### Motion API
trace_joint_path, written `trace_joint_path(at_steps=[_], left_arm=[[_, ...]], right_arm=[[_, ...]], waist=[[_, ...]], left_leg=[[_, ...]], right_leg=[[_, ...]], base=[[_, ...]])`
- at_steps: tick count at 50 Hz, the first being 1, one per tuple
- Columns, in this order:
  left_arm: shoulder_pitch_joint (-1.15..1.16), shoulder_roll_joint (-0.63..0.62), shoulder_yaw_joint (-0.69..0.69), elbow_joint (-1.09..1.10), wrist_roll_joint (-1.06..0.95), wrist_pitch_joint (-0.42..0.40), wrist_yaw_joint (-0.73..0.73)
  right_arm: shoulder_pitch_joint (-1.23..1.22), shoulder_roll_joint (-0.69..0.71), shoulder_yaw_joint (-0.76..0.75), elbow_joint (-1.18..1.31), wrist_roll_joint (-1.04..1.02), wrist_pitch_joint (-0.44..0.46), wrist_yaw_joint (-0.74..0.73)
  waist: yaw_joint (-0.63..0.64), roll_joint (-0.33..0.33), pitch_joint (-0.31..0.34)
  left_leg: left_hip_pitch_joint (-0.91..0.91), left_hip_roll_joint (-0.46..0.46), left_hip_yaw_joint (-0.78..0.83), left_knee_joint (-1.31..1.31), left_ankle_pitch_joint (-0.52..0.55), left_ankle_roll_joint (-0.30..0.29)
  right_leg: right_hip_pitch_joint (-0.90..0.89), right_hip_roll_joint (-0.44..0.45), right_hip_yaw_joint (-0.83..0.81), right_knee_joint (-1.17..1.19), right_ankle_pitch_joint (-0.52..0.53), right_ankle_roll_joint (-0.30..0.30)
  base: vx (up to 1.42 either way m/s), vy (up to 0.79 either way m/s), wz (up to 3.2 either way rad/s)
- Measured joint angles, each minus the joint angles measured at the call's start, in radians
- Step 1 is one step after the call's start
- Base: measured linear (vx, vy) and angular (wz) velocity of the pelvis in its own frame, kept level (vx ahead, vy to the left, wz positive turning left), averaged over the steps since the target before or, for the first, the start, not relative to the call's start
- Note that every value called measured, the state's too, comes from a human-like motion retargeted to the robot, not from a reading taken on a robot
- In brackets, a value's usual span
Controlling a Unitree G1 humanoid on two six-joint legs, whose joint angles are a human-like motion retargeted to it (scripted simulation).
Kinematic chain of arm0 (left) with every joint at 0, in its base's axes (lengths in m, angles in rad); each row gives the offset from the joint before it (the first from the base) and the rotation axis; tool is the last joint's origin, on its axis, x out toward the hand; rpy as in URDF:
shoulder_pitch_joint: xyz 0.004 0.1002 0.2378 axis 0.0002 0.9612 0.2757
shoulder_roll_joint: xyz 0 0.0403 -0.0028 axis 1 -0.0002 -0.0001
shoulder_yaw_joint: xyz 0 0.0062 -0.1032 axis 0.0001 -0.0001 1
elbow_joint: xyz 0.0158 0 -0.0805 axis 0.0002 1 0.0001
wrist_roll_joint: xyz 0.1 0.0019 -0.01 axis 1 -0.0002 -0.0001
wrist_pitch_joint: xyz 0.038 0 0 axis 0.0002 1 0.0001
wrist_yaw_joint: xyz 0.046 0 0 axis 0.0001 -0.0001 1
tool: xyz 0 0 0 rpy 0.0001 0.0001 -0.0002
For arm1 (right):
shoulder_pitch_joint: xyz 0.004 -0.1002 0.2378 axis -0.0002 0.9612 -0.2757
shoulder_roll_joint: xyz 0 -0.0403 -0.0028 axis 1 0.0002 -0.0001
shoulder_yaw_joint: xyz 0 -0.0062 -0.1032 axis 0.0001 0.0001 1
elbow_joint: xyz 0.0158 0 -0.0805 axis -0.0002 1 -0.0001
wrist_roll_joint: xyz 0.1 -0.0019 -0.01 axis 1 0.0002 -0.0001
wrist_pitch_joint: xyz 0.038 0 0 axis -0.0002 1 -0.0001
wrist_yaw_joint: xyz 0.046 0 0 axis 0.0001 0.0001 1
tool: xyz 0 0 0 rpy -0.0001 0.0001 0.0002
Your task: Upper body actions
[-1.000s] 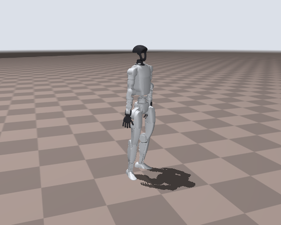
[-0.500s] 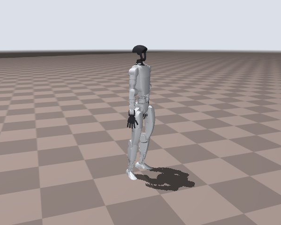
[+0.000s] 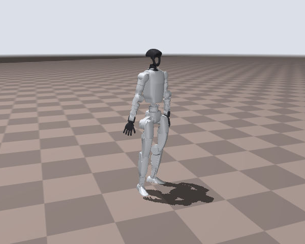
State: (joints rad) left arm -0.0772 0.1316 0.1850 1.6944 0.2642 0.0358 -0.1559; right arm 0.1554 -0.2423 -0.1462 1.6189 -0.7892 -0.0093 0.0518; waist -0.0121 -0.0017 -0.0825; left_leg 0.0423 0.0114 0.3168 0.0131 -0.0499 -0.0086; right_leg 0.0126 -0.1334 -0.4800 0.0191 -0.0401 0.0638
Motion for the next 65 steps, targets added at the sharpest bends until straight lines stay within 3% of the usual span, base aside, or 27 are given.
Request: trace_joint_path(at_steps=[7, 13, 17, 22, 27, 33, 38, 42, 48, 53, 57, 60, 65], left_arm=[[-0.26, -0.039, -0.049, -0.181, 0.063, -0.046, -0.043], [-0.366, -0.082, -0.081, -0.31, 0.05, -0.131, -0.023], [-0.341, -0.101, -0.088, -0.302, 0.05, -0.174, 0.024], [-0.204, -0.08, -0.101, -0.196, 0.077, -0.141, 0.012], [0.017, -0.009, -0.024, -0.067, 0.09, -0.055, 0.019], [0.352, 0.07, 0.124, 0.006, 0.029, 0.038, 0.006], [0.553, 0.078, 0.22, 0.006, -0.009, 0.091, 0.019], [0.587, 0.067, 0.256, 0.006, -0.027, 0.1, 0.047], [0.392, 0.053, 0.14, 0.006, -0.126, 0.097, 0.052], [0.076, 0.0, 0.046, 0.006, -0.093, 0.046, 0.02], [-0.165, -0.068, 0.018, -0.072, -0.049, -0.006, -0.081], [-0.301, -0.105, -0.011, -0.18, -0.042, -0.042, -0.133], [-0.442, -0.115, -0.064, -0.347, -0.033, -0.121, -0.103]], right_arm=[[0.145, -0.069, -0.105, 0.081, 0.08, 0.119, 0.023], [0.195, -0.08, -0.168, 0.081, 0.303, 0.157, -0.037], [0.145, -0.052, -0.136, 0.081, 0.45, 0.165, -0.097], [-0.021, 0.015, 0.03, 0.081, 0.48, 0.161, -0.104], [-0.299, 0.103, 0.192, 0.063, 0.345, 0.07, 0.05], [-0.493, 0.193, 0.322, -0.284, 0.287, -0.066, 0.262], [-0.608, 0.224, 0.394, -0.463, 0.301, -0.18, 0.261], [-0.624, 0.22, 0.424, -0.498, 0.251, -0.237, 0.207], [-0.469, 0.186, 0.377, -0.388, 0.125, -0.216, 0.138], [-0.281, 0.132, 0.227, -0.122, 0.081, -0.08, 0.1], [-0.133, 0.056, 0.081, 0.081, 0.166, 0.023, 0.014], [0.025, -0.008, -0.006, 0.081, 0.299, 0.1, -0.064], [0.203, -0.081, -0.147, 0.081, 0.483, 0.108, -0.173]], waist=[[0.037, -0.032, 0.01], [0.052, -0.018, 0.016], [0.063, -0.005, 0.011], [0.079, 0.008, 0.0], [0.098, 0.018, -0.004], [0.106, 0.022, 0.004], [0.102, 0.025, 0.015], [0.098, 0.022, 0.016], [0.091, 0.01, 0.013], [0.091, -0.002, 0.01], [0.091, -0.011, 0.009], [0.09, -0.011, 0.008], [0.086, -0.002, 0.019]], left_leg=[[-0.011, -0.005, 0.008, 0.008, 0.002, 0.001], [-0.032, -0.003, -0.018, 0.017, 0.009, 0.004], [-0.05, -0.005, -0.055, 0.023, 0.016, 0.004], [-0.058, -0.009, -0.102, 0.022, 0.024, 0.007], [-0.044, -0.006, -0.101, 0.013, 0.023, 0.004], [-0.028, 0.001, -0.085, 0.006, 0.017, -0.005], [-0.02, 0.012, -0.068, 0.002, 0.015, -0.011], [-0.023, 0.017, -0.067, 0.002, 0.016, -0.013], [-0.032, 0.011, -0.082, 0.004, 0.024, -0.012], [-0.037, 0.005, -0.093, 0.009, 0.027, -0.007], [-0.039, 0.003, -0.089, 0.014, 0.021, -0.003], [-0.038, 0.007, -0.062, 0.015, 0.014, -0.002], [-0.03, 0.015, -0.024, 0.016, 0.007, -0.002]], right_leg=[[0.0, -0.013, -0.016, -0.008, 0.009, 0.003], [0.008, -0.015, -0.036, -0.014, 0.007, 0.002], [0.018, -0.016, -0.057, -0.018, 0.0, 0.003], [0.032, -0.008, -0.079, -0.023, -0.007, -0.002], [0.03, 0.0, -0.074, -0.021, -0.007, -0.008], [0.02, 0.011, -0.043, -0.014, -0.009, -0.015], [0.012, 0.023, -0.023, -0.011, -0.009, -0.019], [0.008, 0.027, -0.017, -0.009, -0.01, -0.019], [0.019, 0.023, -0.034, -0.012, -0.013, -0.018], [0.032, 0.014, -0.062, -0.017, -0.011, -0.012], [0.03, 0.006, -0.064, -0.02, -0.006, -0.01], [0.02, 0.004, -0.053, -0.02, 0.0, -0.012], [0.01, 0.005, -0.035, -0.018, 0.005, -0.017]], base=[[0.0, -0.01, -0.03], [-0.02, 0.03, 0.18], [-0.04, 0.05, 0.46], [0.0, 0.04, 0.45], [0.0, 0.0, 0.0], [0.0, -0.01, -0.03], [-0.01, -0.02, -0.08], [0.0, 0.0, 0.0], [0.02, 0.0, 0.2], [0.0, 0.0, 0.05], [0.01, 0.0, -0.24], [0.02, 0.0, -0.45], [-0.02, -0.01, -0.39]])
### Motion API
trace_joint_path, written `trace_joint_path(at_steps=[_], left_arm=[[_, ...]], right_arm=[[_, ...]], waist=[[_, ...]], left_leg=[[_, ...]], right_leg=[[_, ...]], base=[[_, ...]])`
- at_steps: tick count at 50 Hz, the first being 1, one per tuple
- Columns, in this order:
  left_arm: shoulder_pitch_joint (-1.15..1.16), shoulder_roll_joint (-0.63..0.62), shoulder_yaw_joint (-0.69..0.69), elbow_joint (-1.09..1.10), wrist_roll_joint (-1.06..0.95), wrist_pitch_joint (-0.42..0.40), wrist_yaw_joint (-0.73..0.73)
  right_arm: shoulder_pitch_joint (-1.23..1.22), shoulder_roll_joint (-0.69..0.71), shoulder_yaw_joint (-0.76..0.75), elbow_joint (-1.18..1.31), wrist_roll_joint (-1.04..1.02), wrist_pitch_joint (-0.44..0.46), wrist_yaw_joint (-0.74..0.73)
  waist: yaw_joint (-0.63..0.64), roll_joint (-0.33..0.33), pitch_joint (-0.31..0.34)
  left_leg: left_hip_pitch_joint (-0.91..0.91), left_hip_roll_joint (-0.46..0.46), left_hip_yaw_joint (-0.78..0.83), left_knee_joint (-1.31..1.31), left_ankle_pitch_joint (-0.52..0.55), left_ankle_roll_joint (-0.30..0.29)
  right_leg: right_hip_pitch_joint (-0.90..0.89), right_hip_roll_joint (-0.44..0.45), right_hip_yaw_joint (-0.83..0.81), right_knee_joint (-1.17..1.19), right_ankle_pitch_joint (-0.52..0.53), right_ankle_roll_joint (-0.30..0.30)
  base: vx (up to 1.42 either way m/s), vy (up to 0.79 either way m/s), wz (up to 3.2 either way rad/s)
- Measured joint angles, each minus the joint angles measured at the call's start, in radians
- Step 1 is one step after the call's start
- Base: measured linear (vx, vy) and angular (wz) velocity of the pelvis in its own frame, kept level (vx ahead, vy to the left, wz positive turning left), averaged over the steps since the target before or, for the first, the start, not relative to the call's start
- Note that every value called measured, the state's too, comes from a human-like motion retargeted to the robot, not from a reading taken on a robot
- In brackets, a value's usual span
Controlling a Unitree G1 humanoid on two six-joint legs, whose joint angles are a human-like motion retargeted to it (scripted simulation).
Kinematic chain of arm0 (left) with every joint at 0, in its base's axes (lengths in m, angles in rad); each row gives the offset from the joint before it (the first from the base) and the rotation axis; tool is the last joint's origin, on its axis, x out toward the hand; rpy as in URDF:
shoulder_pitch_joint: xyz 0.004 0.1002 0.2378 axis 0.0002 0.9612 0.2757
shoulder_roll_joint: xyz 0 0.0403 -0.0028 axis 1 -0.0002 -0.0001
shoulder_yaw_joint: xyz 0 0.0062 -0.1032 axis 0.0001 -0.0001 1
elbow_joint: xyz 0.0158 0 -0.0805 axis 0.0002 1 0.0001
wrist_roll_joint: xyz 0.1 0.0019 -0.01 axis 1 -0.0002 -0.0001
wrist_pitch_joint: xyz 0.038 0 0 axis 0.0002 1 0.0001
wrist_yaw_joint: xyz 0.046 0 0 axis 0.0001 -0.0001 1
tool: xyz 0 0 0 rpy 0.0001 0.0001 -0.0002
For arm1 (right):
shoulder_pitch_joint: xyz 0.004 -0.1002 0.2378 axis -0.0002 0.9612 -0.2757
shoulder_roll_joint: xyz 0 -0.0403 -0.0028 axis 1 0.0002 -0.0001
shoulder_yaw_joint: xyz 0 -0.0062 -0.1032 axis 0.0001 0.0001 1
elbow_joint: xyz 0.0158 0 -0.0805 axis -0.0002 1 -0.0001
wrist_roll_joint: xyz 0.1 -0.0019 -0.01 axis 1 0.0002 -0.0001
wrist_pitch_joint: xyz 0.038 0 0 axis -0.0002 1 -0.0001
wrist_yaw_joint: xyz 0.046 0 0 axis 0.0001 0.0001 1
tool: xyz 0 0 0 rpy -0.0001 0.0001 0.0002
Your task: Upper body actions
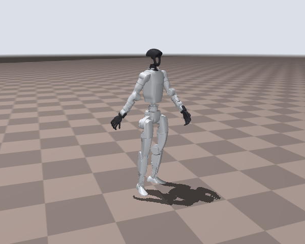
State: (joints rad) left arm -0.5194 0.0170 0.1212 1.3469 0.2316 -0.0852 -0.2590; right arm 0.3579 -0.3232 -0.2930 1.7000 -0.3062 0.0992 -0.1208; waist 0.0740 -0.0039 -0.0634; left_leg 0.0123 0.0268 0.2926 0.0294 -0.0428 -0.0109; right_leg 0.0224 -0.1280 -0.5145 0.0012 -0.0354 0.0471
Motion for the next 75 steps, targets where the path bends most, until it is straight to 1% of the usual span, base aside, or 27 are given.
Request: trace_joint_path(at_steps=[3, 7, 11, 15, 19, 21, 23, 25, 26, 28, 31, 35, 38, 40, 43, 45, 48, 50, 53, 57, 59, 62, 66, 68, 71, 73, 75], left_arm=[[-0.028, 0.011, -0.015, -0.052, 0.022, -0.037, 0.042], [0.015, 0.011, -0.016, -0.058, 0.038, -0.056, 0.069], [0.139, 0.009, -0.015, 0.015, 0.041, -0.033, 0.064], [0.326, 0.025, 0.036, 0.144, 0.066, 0.014, 0.07], [0.569, 0.091, 0.147, 0.271, 0.061, 0.063, 0.038], [0.699, 0.132, 0.205, 0.334, 0.046, 0.086, 0.009], [0.842, 0.162, 0.252, 0.353, 0.029, 0.134, -0.009], [0.974, 0.176, 0.291, 0.353, 0.007, 0.183, 0.003], [1.027, 0.176, 0.31, 0.353, -0.001, 0.193, 0.024], [1.112, 0.173, 0.346, 0.353, -0.016, 0.196, 0.066], [1.173, 0.164, 0.383, 0.353, -0.031, 0.179, 0.103], [1.143, 0.16, 0.369, 0.353, -0.08, 0.194, 0.097], [1.016, 0.154, 0.317, 0.353, -0.103, 0.193, 0.098], [0.893, 0.144, 0.259, 0.353, -0.11, 0.191, 0.093], [0.672, 0.126, 0.146, 0.353, -0.092, 0.179, 0.087], [0.516, 0.109, 0.098, 0.344, -0.037, 0.161, 0.07], [0.311, 0.059, 0.039, 0.264, 0.018, 0.135, 0.022], [0.191, 0.024, 0.008, 0.203, 0.019, 0.102, -0.003], [0.062, -0.02, -0.02, 0.098, -0.006, 0.04, 0.005], [-0.038, -0.058, -0.043, -0.041, -0.049, -0.008, 0.011], [-0.062, -0.07, -0.044, -0.079, -0.055, -0.024, -0.008], [-0.064, -0.078, -0.049, -0.098, -0.041, -0.024, -0.027], [0.023, -0.072, -0.081, -0.06, -0.011, -0.026, -0.003], [0.099, -0.059, -0.099, -0.018, 0.012, -0.019, 0.017], [0.239, -0.03, -0.1, 0.084, 0.083, 0.01, 0.071], [0.339, 0.002, -0.082, 0.168, 0.147, 0.054, 0.13], [0.442, 0.044, -0.059, 0.253, 0.195, 0.12, 0.191]], right_arm=[[0.056, -0.016, -0.047, 0.0, 0.056, -0.015, -0.035], [0.06, -0.003, -0.053, 0.0, 0.097, 0.002, -0.07], [-0.038, 0.036, 0.05, 0.0, 0.136, 0.002, -0.055], [-0.231, 0.093, 0.22, 0.0, 0.063, -0.018, 0.01], [-0.492, 0.168, 0.355, -0.035, -0.079, -0.109, 0.176], [-0.582, 0.21, 0.403, -0.155, -0.122, -0.148, 0.268], [-0.665, 0.245, 0.457, -0.282, -0.124, -0.19, 0.336], [-0.748, 0.273, 0.507, -0.386, -0.106, -0.233, 0.381], [-0.787, 0.286, 0.523, -0.424, -0.1, -0.256, 0.393], [-0.859, 0.308, 0.548, -0.48, -0.091, -0.305, 0.409], [-0.927, 0.324, 0.579, -0.518, -0.106, -0.354, 0.421], [-0.921, 0.33, 0.613, -0.522, -0.171, -0.382, 0.418], [-0.843, 0.312, 0.626, -0.473, -0.23, -0.383, 0.374], [-0.766, 0.293, 0.62, -0.414, -0.271, -0.363, 0.339], [-0.629, 0.258, 0.562, -0.277, -0.332, -0.292, 0.255], [-0.545, 0.226, 0.495, -0.164, -0.364, -0.226, 0.187], [-0.424, 0.169, 0.374, -0.013, -0.377, -0.113, 0.105], [-0.31, 0.122, 0.309, 0.0, -0.359, -0.052, 0.079], [-0.157, 0.064, 0.225, 0.0, -0.332, -0.014, 0.03], [-0.02, 0.006, 0.142, 0.0, -0.3, 0.005, -0.02], [0.022, -0.011, 0.11, 0.0, -0.269, 0.022, -0.04], [0.053, -0.017, 0.075, 0.0, -0.197, 0.043, -0.069], [0.017, 0.015, 0.078, 0.0, -0.107, 0.049, -0.068], [-0.037, 0.039, 0.124, 0.0, -0.092, 0.042, -0.039], [-0.158, 0.076, 0.236, 0.0, -0.123, 0.031, 0.011], [-0.265, 0.103, 0.321, 0.0, -0.168, 0.011, 0.051], [-0.39, 0.134, 0.392, 0.0, -0.219, -0.03, 0.1]], waist=[[0.002, 0.005, 0.004], [0.012, 0.012, 0.004], [0.03, 0.024, 0.003], [0.042, 0.031, 0.002], [0.035, 0.032, 0.004], [0.029, 0.035, 0.013], [0.023, 0.036, 0.023], [0.015, 0.036, 0.03], [0.011, 0.036, 0.034], [0.008, 0.034, 0.041], [0.009, 0.031, 0.046], [0.004, 0.018, 0.039], [0.002, 0.01, 0.027], [0.004, 0.009, 0.021], [0.012, 0.012, 0.021], [0.02, 0.011, 0.025], [0.023, 0.006, 0.028], [0.022, 0.004, 0.026], [0.014, 0.005, 0.021], [-0.002, 0.009, 0.022], [-0.005, 0.012, 0.026], [-0.005, 0.016, 0.028], [0.007, 0.023, 0.02], [0.014, 0.026, 0.015], [0.023, 0.03, 0.002], [0.03, 0.033, -0.002], [0.043, 0.036, 0.001]], left_leg=[[0.0, 0.002, 0.01, 0.0, -0.001, -0.001], [-0.003, 0.001, 0.008, 0.0, 0.0, -0.001], [-0.007, -0.001, -0.008, 0.001, 0.002, 0.001], [-0.005, -0.005, -0.03, -0.002, 0.005, 0.002], [-0.003, -0.002, -0.036, -0.002, 0.003, -0.004], [0.001, 0.002, -0.032, -0.005, 0.002, -0.006], [0.006, 0.007, -0.024, -0.009, 0.002, -0.009], [0.01, 0.013, -0.017, -0.013, 0.001, -0.012], [0.012, 0.016, -0.014, -0.014, 0.0, -0.013], [0.015, 0.021, -0.005, -0.016, -0.002, -0.016], [0.019, 0.029, 0.006, -0.018, -0.002, -0.019], [0.017, 0.033, 0.01, -0.018, -0.002, -0.022], [0.011, 0.031, 0.01, -0.018, 0.0, -0.022], [0.01, 0.028, 0.006, -0.017, 0.0, -0.02], [0.014, 0.02, -0.008, -0.012, 0.0, -0.014], [0.017, 0.013, -0.016, -0.009, -0.001, -0.01], [0.014, 0.005, -0.026, -0.005, -0.001, -0.006], [0.01, 0.002, -0.027, -0.004, -0.002, -0.003], [0.005, 0.001, -0.017, -0.001, -0.004, -0.001], [0.005, 0.006, 0.003, 0.001, -0.008, -0.001], [0.007, 0.008, 0.012, 0.002, -0.009, -0.001], [0.006, 0.01, 0.016, 0.003, -0.011, -0.001], [-0.001, 0.008, 0.005, 0.002, -0.01, 0.0], [-0.007, 0.006, -0.008, 0.003, -0.009, 0.0], [-0.013, 0.001, -0.031, 0.002, -0.007, 0.0], [-0.01, -0.003, -0.043, -0.001, -0.006, -0.001], [0.001, -0.003, -0.043, -0.006, -0.006, -0.001]], right_leg=[[-0.004, -0.001, 0.003, 0.001, 0.001, -0.001], [-0.004, -0.002, -0.001, 0.0, 0.0, -0.001], [0.0, 0.0, -0.005, -0.001, -0.003, -0.004], [0.002, 0.004, 0.005, 0.0, -0.006, -0.008], [-0.006, 0.006, 0.016, 0.006, -0.007, -0.011], [-0.012, 0.012, 0.029, 0.01, -0.006, -0.012], [-0.018, 0.019, 0.043, 0.013, -0.005, -0.014], [-0.023, 0.027, 0.054, 0.013, -0.002, -0.016], [-0.026, 0.03, 0.059, 0.013, -0.001, -0.016], [-0.031, 0.036, 0.07, 0.015, 0.001, -0.017], [-0.037, 0.043, 0.08, 0.017, 0.004, -0.018], [-0.042, 0.045, 0.083, 0.018, 0.004, -0.017], [-0.043, 0.042, 0.076, 0.018, 0.003, -0.016], [-0.039, 0.039, 0.069, 0.017, 0.002, -0.015], [-0.022, 0.034, 0.053, 0.014, 0.002, -0.014], [-0.009, 0.029, 0.039, 0.009, 0.002, -0.013], [0.002, 0.02, 0.022, 0.006, 0.001, -0.009], [0.003, 0.015, 0.016, 0.004, 0.0, -0.007], [0.002, 0.011, 0.017, 0.002, -0.001, -0.006], [0.0, 0.009, 0.019, 0.0, 0.001, -0.004], [-0.001, 0.009, 0.019, -0.001, 0.001, -0.003], [-0.001, 0.009, 0.015, -0.002, 0.001, -0.003], [0.001, 0.009, 0.004, -0.003, -0.003, -0.003], [0.001, 0.009, -0.003, -0.005, -0.004, -0.003], [0.002, 0.007, -0.012, -0.006, -0.008, -0.004], [0.003, 0.006, -0.011, -0.004, -0.009, -0.006], [0.005, 0.009, 0.0, 0.0, -0.009, -0.008]], base=[[-0.03, -0.01, -0.14], [0.0, 0.0, 0.0], [-0.01, 0.02, 0.12], [-0.01, 0.03, 0.26], [-0.01, -0.03, 0.01], [-0.03, -0.06, -0.13], [-0.03, -0.06, -0.2], [-0.04, -0.06, -0.19], [-0.03, -0.07, -0.2], [-0.03, -0.07, -0.22], [-0.04, -0.07, -0.17], [0.02, -0.07, -0.04], [0.0, 0.0, 0.0], [0.0, 0.0, 0.0], [0.03, 0.07, 0.15], [0.0, 0.06, 0.21], [0.0, 0.03, 0.13], [0.0, 0.0, 0.0], [0.01, 0.0, -0.07], [0.0, 0.0, -0.27], [-0.04, 0.0, -0.22], [0.0, 0.0, 0.0], [0.01, 0.0, 0.11], [0.0, 0.01, 0.32], [0.0, 0.03, 0.39], [0.01, 0.03, 0.27], [0.0, 0.0, 0.0]])
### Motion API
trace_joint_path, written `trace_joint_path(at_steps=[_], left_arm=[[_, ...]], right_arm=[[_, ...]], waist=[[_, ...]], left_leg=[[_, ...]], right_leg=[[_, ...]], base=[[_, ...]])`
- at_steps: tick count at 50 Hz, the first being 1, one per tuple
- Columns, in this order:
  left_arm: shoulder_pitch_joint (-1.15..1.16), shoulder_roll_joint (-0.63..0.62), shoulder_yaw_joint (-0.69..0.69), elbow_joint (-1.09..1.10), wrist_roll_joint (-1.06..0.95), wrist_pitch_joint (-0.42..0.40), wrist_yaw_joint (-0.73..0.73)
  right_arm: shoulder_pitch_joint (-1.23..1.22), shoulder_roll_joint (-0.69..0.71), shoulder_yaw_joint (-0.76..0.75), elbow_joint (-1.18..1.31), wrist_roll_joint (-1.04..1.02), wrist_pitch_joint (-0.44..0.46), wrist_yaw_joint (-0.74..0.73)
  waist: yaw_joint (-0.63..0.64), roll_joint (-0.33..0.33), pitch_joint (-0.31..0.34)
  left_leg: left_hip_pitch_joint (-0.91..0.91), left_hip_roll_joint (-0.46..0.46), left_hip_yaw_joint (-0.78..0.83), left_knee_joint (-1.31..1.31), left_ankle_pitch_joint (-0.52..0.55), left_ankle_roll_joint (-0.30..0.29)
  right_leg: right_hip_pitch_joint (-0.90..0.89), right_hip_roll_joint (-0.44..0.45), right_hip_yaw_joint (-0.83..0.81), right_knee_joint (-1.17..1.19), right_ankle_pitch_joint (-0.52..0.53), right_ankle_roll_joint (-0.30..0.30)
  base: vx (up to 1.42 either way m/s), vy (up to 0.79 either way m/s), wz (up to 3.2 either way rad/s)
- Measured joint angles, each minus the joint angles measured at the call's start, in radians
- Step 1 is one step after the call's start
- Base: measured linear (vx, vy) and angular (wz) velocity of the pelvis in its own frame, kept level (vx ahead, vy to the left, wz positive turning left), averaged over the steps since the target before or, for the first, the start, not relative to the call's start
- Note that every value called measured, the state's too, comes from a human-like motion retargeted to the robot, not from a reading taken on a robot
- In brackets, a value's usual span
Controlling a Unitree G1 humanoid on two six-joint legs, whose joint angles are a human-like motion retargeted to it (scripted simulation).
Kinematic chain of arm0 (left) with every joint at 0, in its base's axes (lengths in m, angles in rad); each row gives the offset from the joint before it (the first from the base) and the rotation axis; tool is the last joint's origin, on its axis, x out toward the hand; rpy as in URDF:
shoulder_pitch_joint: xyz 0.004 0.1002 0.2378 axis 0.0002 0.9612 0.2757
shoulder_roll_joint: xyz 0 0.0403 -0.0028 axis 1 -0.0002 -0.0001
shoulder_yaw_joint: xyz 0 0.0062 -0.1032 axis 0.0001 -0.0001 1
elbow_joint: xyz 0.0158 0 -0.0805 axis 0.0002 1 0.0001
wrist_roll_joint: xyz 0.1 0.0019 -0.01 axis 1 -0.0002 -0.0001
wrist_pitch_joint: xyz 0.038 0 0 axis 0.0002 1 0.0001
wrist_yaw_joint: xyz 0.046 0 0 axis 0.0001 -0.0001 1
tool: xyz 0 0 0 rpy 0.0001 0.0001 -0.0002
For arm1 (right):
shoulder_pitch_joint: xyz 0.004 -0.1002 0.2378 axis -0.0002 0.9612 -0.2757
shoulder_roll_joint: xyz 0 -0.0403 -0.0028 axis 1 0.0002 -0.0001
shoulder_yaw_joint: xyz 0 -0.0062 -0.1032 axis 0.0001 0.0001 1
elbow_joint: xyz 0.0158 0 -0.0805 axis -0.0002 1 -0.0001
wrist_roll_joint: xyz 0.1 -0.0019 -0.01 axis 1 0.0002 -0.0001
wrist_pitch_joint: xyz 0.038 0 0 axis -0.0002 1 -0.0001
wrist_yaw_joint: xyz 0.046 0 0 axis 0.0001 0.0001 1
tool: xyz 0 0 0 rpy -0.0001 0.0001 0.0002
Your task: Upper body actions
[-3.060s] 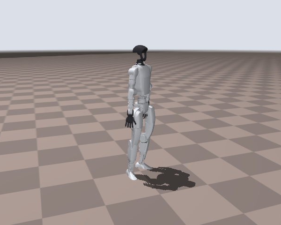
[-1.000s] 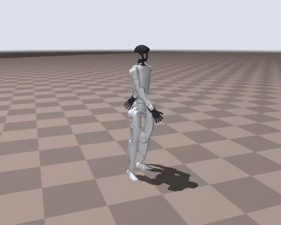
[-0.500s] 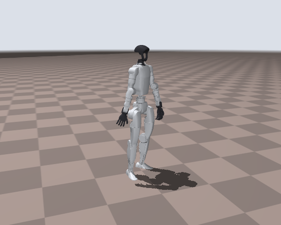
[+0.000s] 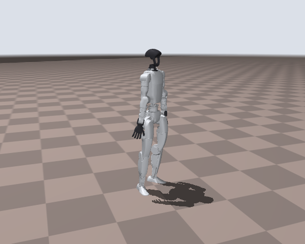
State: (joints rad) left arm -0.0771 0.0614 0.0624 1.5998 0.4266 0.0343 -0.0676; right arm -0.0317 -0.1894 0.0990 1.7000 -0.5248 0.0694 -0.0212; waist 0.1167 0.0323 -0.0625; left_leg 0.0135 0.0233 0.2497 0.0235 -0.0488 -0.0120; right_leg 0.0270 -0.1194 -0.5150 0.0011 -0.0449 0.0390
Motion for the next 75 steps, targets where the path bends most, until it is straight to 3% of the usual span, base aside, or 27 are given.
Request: trace_joint_path(at_steps=[5, 10, 16, 20, 25, 29, 33, 39, 45, 50, 55, 59, 65, 70, 75], left_arm=[[0.324, 0.114, 0.09, 0.1, 0.019, 0.104, 0.006], [0.619, 0.169, 0.198, 0.1, 0.015, 0.096, -0.105], [0.72, 0.152, 0.308, 0.1, -0.149, 0.096, -0.066], [0.603, 0.112, 0.306, 0.1, -0.388, 0.089, -0.051], [0.276, 0.048, 0.159, 0.1, -0.552, 0.057, -0.005], [-0.047, -0.03, 0.118, 0.078, -0.414, -0.002, -0.109], [-0.299, -0.101, 0.083, -0.077, -0.322, -0.058, -0.237], [-0.54, -0.12, 0.035, -0.292, -0.269, -0.163, -0.137], [-0.571, -0.102, 0.005, -0.373, -0.209, -0.206, -0.049], [-0.425, -0.106, -0.05, -0.314, -0.179, -0.203, -0.067], [-0.171, -0.076, -0.032, -0.112, -0.121, -0.18, -0.105], [0.051, 0.026, 0.071, 0.068, -0.149, -0.131, -0.055], [0.486, 0.156, 0.334, 0.1, -0.305, -0.054, -0.034], [0.715, 0.183, 0.452, 0.1, -0.365, -0.004, -0.031], [0.721, 0.169, 0.494, 0.1, -0.35, 0.018, 0.006]], right_arm=[[-0.266, 0.095, 0.067, -0.187, -0.029, -0.121, 0.142], [-0.451, 0.175, 0.071, -0.382, 0.084, -0.217, 0.249], [-0.537, 0.205, 0.107, -0.428, 0.061, -0.275, 0.271], [-0.455, 0.182, 0.125, -0.402, -0.024, -0.296, 0.23], [-0.252, 0.136, 0.079, -0.218, -0.093, -0.26, 0.047], [-0.081, 0.068, -0.036, -0.021, -0.113, -0.131, -0.123], [0.135, -0.024, -0.143, 0.0, -0.096, -0.044, -0.193], [0.371, -0.143, -0.305, 0.0, 0.007, -0.02, -0.265], [0.47, -0.17, -0.403, 0.0, 0.223, -0.002, -0.32], [0.412, -0.104, -0.368, 0.0, 0.331, -0.058, -0.291], [0.197, -0.03, -0.157, 0.0, 0.299, -0.027, -0.153], [-0.073, 0.033, -0.001, -0.026, 0.146, -0.089, 0.038], [-0.343, 0.126, 0.105, -0.376, 0.062, -0.204, 0.292], [-0.501, 0.167, 0.154, -0.531, 0.121, -0.309, 0.3], [-0.504, 0.176, 0.18, -0.578, 0.091, -0.356, 0.291]], waist=[[0.035, 0.012, 0.029], [0.028, 0.023, 0.035], [0.012, 0.01, 0.033], [0.006, 0.0, 0.019], [-0.011, -0.012, 0.004], [-0.02, -0.022, 0.004], [-0.044, -0.024, 0.021], [-0.066, -0.02, 0.041], [-0.068, -0.009, 0.048], [-0.042, -0.002, 0.035], [-0.022, 0.006, 0.003], [-0.009, 0.007, 0.015], [0.008, 0.006, 0.038], [-0.004, 0.012, 0.046], [-0.013, 0.003, 0.047]], left_leg=[[0.033, 0.008, 0.032, -0.011, -0.007, -0.006], [0.039, 0.017, 0.046, -0.016, -0.008, -0.012], [0.032, 0.02, 0.047, -0.016, -0.005, -0.015], [0.02, 0.018, 0.038, -0.013, -0.002, -0.014], [0.01, 0.008, 0.009, -0.007, 0.004, -0.007], [0.003, 0.001, -0.011, -0.001, 0.007, 0.0], [0.005, 0.0, -0.007, 0.005, 0.004, 0.003], [0.014, 0.008, 0.038, 0.008, -0.003, 0.002], [0.02, 0.011, 0.052, 0.008, -0.006, 0.001], [0.013, 0.005, 0.018, 0.01, -0.004, 0.002], [-0.005, 0.0, -0.03, 0.009, 0.001, 0.002], [0.012, -0.002, -0.033, 0.001, 0.003, -0.002], [0.033, 0.011, 0.01, -0.012, -0.003, -0.012], [0.036, 0.02, 0.024, -0.017, -0.004, -0.018], [0.032, 0.019, 0.021, -0.016, -0.006, -0.018]], right_leg=[[-0.007, 0.011, 0.045, 0.011, 0.004, -0.005], [-0.019, 0.021, 0.068, 0.014, 0.009, -0.006], [-0.022, 0.022, 0.065, 0.015, 0.009, -0.005], [-0.023, 0.019, 0.056, 0.015, 0.006, -0.003], [-0.008, 0.013, 0.031, 0.011, 0.002, -0.001], [0.005, 0.005, 0.008, 0.008, 0.002, 0.005], [0.016, -0.001, -0.01, 0.001, 0.008, 0.008], [0.011, -0.002, 0.004, -0.001, 0.015, 0.01], [0.013, 0.0, 0.009, 0.0, 0.013, 0.011], [0.026, -0.002, -0.009, -0.001, 0.003, 0.009], [0.027, -0.001, -0.03, -0.004, -0.005, 0.007], [0.03, 0.005, -0.01, 0.002, -0.008, 0.0], [0.009, 0.019, 0.037, 0.009, -0.003, -0.007], [-0.003, 0.028, 0.051, 0.013, -0.001, -0.009], [-0.004, 0.026, 0.046, 0.013, -0.001, -0.007]], base=[[-0.02, -0.02, -0.27], [-0.01, 0.0, -0.1], [0.0, 0.0, 0.0], [0.01, 0.01, 0.05], [0.04, 0.03, 0.29], [0.0, 0.01, 0.12], [-0.01, 0.0, -0.06], [-0.05, -0.02, -0.38], [-0.01, 0.0, -0.08], [0.03, 0.03, 0.34], [0.02, 0.04, 0.47], [0.0, -0.02, 0.03], [-0.02, -0.06, -0.29], [-0.01, 0.0, -0.04], [0.0, 0.0, 0.0]])
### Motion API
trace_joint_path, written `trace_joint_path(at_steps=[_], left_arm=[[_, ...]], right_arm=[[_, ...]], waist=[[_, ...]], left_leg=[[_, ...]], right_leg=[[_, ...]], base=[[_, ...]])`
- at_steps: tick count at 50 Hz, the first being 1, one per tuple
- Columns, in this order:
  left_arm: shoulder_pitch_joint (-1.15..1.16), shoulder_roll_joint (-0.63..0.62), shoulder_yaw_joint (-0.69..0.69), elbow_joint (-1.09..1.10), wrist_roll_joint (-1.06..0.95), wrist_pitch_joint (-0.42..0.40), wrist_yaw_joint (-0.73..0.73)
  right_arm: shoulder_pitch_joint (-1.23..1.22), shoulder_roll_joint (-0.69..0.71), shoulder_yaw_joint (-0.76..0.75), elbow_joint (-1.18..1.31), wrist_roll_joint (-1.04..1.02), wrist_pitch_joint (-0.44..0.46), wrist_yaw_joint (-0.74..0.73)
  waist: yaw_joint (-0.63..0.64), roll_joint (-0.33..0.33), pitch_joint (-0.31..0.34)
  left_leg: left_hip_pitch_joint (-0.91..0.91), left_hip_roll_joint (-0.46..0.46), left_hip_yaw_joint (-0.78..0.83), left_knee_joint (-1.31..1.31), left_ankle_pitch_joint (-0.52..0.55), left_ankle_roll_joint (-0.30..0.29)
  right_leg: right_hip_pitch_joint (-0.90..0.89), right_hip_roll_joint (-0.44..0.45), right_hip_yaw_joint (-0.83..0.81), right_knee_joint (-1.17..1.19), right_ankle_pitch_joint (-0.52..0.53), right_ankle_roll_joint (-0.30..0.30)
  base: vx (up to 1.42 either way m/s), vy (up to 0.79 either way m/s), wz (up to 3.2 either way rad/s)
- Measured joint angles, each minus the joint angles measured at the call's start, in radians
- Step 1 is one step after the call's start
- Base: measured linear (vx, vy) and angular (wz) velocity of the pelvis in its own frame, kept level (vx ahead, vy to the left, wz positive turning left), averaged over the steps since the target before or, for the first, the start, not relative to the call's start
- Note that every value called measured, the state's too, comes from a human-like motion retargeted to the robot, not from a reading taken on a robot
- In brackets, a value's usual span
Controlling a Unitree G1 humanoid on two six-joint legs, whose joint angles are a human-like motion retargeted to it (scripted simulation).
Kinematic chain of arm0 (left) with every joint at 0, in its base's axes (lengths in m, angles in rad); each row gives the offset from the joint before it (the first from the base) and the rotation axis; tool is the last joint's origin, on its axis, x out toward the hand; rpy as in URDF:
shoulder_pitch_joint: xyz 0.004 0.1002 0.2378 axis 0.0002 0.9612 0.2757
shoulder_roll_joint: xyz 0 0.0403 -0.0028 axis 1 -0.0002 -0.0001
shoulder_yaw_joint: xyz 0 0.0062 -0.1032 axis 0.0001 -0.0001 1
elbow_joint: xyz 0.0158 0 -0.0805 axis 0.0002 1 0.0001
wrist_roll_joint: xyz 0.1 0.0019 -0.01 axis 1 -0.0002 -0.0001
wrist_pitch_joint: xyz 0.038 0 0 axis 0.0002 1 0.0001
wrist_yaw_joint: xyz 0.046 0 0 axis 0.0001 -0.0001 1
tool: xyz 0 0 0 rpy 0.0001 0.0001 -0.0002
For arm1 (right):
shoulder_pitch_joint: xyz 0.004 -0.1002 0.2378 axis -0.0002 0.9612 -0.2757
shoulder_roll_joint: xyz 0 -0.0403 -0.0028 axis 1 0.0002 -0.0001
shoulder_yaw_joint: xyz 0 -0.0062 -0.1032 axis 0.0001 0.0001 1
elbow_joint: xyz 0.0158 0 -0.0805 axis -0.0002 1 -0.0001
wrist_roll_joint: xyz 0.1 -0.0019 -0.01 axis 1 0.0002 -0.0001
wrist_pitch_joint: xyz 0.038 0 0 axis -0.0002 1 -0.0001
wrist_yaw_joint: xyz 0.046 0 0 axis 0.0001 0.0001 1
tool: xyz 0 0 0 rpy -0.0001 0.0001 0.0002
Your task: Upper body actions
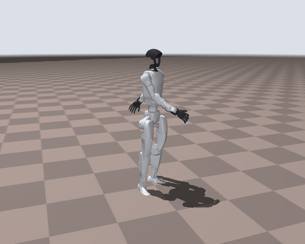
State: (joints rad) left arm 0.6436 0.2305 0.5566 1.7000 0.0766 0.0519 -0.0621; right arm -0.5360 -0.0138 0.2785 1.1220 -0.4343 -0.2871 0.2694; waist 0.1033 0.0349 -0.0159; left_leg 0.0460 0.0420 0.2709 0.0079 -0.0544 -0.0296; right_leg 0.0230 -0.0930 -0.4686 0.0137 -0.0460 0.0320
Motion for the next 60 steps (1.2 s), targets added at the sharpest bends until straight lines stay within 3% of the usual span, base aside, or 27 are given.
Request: trace_joint_path(at_steps=[3, 7, 10, 13, 15, 18, 24, 28, 32, 38, 42, 47, 54, 57, 60], left_arm=[[-0.103, -0.021, -0.012, 0.0, -0.027, -0.008, -0.04], [-0.335, -0.062, -0.125, 0.0, -0.105, -0.006, -0.061], [-0.554, -0.096, -0.269, 0.0, -0.08, -0.033, -0.097], [-0.761, -0.142, -0.378, -0.058, 0.084, -0.066, -0.2], [-0.879, -0.173, -0.44, -0.133, 0.162, -0.097, -0.255], [-1.028, -0.211, -0.505, -0.232, 0.184, -0.156, -0.245], [-1.234, -0.269, -0.504, -0.369, 0.149, -0.236, -0.147], [-1.275, -0.289, -0.502, -0.4, 0.115, -0.254, -0.142], [-1.222, -0.291, -0.522, -0.386, 0.127, -0.256, -0.159], [-0.97, -0.239, -0.528, -0.259, 0.209, -0.232, -0.163], [-0.759, -0.169, -0.374, -0.087, 0.278, -0.139, -0.122], [-0.39, -0.067, -0.264, 0.0, 0.22, -0.014, -0.116], [-0.02, -0.068, -0.093, 0.0, 0.25, -0.007, -0.095], [-0.001, -0.083, -0.034, 0.0, 0.139, 0.006, -0.053], [-0.08, -0.082, -0.074, 0.0, 0.021, -0.012, -0.004]], right_arm=[[0.086, -0.018, 0.012, 0.02, -0.031, -0.009, -0.009], [0.263, -0.064, -0.022, 0.14, -0.133, 0.03, -0.047], [0.391, -0.106, -0.104, 0.327, -0.218, 0.106, -0.083], [0.498, -0.156, -0.221, 0.553, -0.245, 0.207, -0.112], [0.615, -0.202, -0.294, 0.578, -0.216, 0.302, -0.111], [0.788, -0.267, -0.399, 0.578, -0.123, 0.376, -0.157], [0.983, -0.344, -0.591, 0.578, 0.11, 0.337, -0.336], [1.013, -0.344, -0.633, 0.578, 0.261, 0.314, -0.407], [0.943, -0.298, -0.568, 0.578, 0.325, 0.316, -0.426], [0.648, -0.195, -0.281, 0.578, 0.232, 0.381, -0.294], [0.357, -0.107, -0.141, 0.549, 0.077, 0.317, -0.067], [0.124, 0.01, -0.04, 0.225, 0.0, 0.212, 0.135], [-0.072, 0.071, 0.066, 0.004, 0.032, 0.008, 0.07], [-0.061, 0.061, 0.081, -0.005, -0.031, -0.029, 0.019], [0.02, 0.037, 0.082, 0.032, -0.079, -0.03, 0.007]], waist=[[0.0, -0.009, -0.007], [-0.001, -0.019, -0.017], [-0.007, -0.029, -0.025], [-0.021, -0.042, -0.04], [-0.035, -0.048, -0.05], [-0.058, -0.047, -0.067], [-0.072, -0.039, -0.063], [-0.059, -0.033, -0.066], [-0.044, -0.025, -0.071], [-0.021, -0.017, -0.074], [0.0, -0.007, -0.06], [-0.009, 0.006, -0.042], [-0.019, 0.014, -0.042], [-0.03, 0.008, -0.04], [-0.045, 0.001, -0.048]], left_leg=[[-0.003, -0.006, -0.004, 0.0, 0.0, 0.002], [-0.008, -0.016, -0.023, 0.003, 0.003, 0.008], [-0.014, -0.024, -0.043, 0.008, 0.005, 0.013], [-0.025, -0.031, -0.055, 0.014, 0.004, 0.017], [-0.034, -0.037, -0.067, 0.018, 0.002, 0.021], [-0.038, -0.038, -0.064, 0.02, -0.003, 0.023], [-0.03, -0.031, -0.021, 0.022, -0.013, 0.023], [-0.033, -0.03, -0.009, 0.021, -0.015, 0.023], [-0.046, -0.033, -0.026, 0.022, -0.011, 0.023], [-0.048, -0.04, -0.063, 0.017, -0.003, 0.024], [-0.023, -0.032, -0.035, 0.007, -0.005, 0.018], [-0.005, -0.013, 0.014, -0.005, -0.011, 0.007], [-0.001, 0.013, 0.069, -0.013, -0.019, -0.006], [-0.003, 0.015, 0.059, -0.011, -0.017, -0.007], [-0.012, 0.012, 0.039, -0.007, -0.013, -0.006]], right_leg=[[0.002, -0.005, -0.007, -0.001, -0.002, 0.002], [0.015, -0.013, -0.033, -0.004, -0.006, 0.005], [0.032, -0.02, -0.068, -0.011, -0.008, 0.011], [0.043, -0.028, -0.105, -0.019, -0.008, 0.02], [0.047, -0.032, -0.122, -0.025, -0.008, 0.024], [0.045, -0.035, -0.125, -0.029, -0.007, 0.026], [0.034, -0.037, -0.102, -0.025, -0.001, 0.024], [0.024, -0.039, -0.098, -0.022, 0.001, 0.025], [0.02, -0.041, -0.109, -0.024, 0.0, 0.026], [0.02, -0.037, -0.103, -0.024, -0.001, 0.017], [0.009, -0.029, -0.059, -0.013, 0.003, 0.01], [-0.021, -0.013, 0.001, 0.0, 0.008, 0.003], [-0.059, 0.01, 0.057, 0.011, 0.013, -0.001], [-0.054, 0.012, 0.051, 0.011, 0.01, -0.001], [-0.044, 0.009, 0.035, 0.009, 0.004, 0.0]], base=[[0.0, 0.0, 0.0], [0.04, 0.04, 0.22], [0.03, 0.05, 0.36], [0.01, 0.01, 0.15], [0.06, 0.01, 0.05], [0.08, 0.02, -0.13], [-0.01, 0.0, -0.36], [-0.01, 0.01, -0.12], [-0.02, 0.03, 0.2], [-0.02, 0.03, 0.27], [-0.04, -0.04, -0.3], [-0.03, -0.08, -0.51], [-0.02, -0.04, -0.4], [0.01, -0.01, 0.1], [0.04, -0.01, 0.45]])
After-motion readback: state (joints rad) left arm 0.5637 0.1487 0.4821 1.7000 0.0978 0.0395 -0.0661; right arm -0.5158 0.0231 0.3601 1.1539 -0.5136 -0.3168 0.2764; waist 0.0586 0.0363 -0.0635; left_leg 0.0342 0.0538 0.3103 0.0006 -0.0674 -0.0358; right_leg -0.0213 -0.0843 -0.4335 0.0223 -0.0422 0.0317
